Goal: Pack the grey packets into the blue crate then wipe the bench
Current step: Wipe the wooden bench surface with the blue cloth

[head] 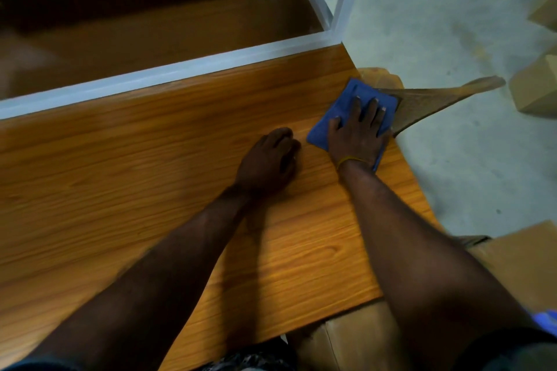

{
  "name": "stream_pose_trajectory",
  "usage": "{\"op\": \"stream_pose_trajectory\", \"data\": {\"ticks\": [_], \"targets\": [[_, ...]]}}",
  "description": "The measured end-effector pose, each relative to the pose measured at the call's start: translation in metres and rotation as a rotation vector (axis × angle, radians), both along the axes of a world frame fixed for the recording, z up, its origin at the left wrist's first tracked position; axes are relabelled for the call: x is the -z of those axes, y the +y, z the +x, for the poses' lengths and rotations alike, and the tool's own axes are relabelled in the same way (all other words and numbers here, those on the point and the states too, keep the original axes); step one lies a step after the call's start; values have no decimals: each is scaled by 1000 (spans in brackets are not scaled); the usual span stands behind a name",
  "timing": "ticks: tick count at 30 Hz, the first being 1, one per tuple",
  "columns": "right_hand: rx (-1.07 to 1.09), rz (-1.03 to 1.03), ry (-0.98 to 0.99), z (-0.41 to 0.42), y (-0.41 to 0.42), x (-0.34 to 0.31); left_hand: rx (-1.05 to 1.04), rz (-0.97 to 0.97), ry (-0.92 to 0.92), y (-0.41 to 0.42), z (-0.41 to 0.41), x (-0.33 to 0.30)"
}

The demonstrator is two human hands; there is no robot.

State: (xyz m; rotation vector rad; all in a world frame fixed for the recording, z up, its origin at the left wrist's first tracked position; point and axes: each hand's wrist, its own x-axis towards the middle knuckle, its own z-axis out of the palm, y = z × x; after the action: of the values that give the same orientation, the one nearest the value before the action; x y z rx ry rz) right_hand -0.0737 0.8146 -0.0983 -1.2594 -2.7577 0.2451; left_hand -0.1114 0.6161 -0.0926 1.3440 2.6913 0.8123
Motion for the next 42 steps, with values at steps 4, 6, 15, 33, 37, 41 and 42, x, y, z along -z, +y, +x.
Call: {"op": "stream_pose_trajectory", "data": {"ticks": [4, 6, 15, 33, 37, 41, 42], "targets": [[-15, -32, 36, -19, 5, -2, -32, 6, 6, 5, -9, -1], [-23, -47, 47, -28, 7, -3, -46, 15, -2, 9, -14, -3], [-144, -44, 10, -67, 20, -7, -74, 20, -44, 11, -26, -3], [-886, 7, -171, -104, -15, -14, -74, -2, -43, -69, -14, 0], [-979, 8, -205, -99, -38, -15, -149, -3, -69, -96, -3, -2], [-1069, 32, -212, -83, -62, -15, -196, -18, -75, -123, 11, -7], [-1093, 38, -199, -78, -69, -15, -205, -25, -76, -131, 15, -8]]}}
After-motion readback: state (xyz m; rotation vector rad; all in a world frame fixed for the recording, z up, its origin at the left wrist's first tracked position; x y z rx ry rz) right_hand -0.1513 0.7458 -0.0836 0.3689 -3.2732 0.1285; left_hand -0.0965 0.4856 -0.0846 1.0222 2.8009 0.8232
